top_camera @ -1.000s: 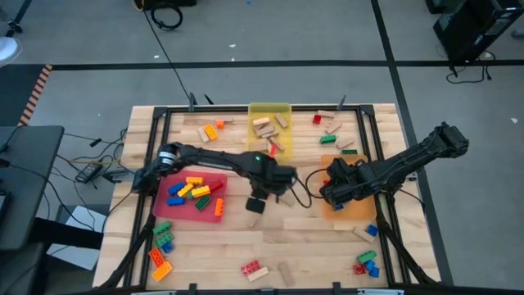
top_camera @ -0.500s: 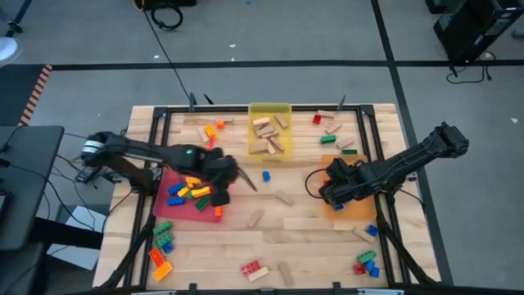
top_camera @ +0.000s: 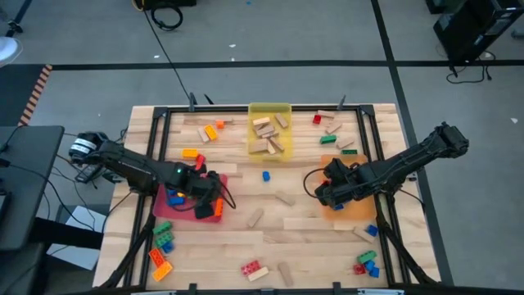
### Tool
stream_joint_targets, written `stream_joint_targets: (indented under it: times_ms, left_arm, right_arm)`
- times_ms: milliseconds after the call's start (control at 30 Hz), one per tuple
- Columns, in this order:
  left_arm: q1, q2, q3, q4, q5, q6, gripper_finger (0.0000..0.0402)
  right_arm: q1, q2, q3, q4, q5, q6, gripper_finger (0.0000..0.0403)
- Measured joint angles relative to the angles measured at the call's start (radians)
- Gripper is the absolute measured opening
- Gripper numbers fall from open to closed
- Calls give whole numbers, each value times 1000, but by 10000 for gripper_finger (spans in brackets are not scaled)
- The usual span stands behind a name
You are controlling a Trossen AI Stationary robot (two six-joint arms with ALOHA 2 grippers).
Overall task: Sort blocks by size
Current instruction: Put the 3 stud orange game piece into the pink bin, then put the 3 stud yellow game piece into the pink bin
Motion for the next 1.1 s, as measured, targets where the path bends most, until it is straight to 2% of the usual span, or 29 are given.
stream_joint_targets:
  times_ms: [233, 633, 767, 967, 1100]
  left_arm:
    - [-7, -1, -32, 6, 1, -4, 162]
    - [-7, -1, -33, 0, 6, 16, 168]
    - [-7, -1, -5, -23, 70, -23, 168]
    - [-7, -1, 93, -224, 47, -109, 166]
    - [-7, -1, 153, -342, 39, -294, 166]
  right_arm:
    - [-1, 0, 0, 36, -2, 19, 262]
    - [-1, 0, 0, 38, -2, 79, 258]
    - [-1, 0, 0, 38, -3, 103, 261]
    - [-1, 0, 0, 42, -3, 105, 263]
    - [-1, 0, 0, 41, -3, 105, 260]
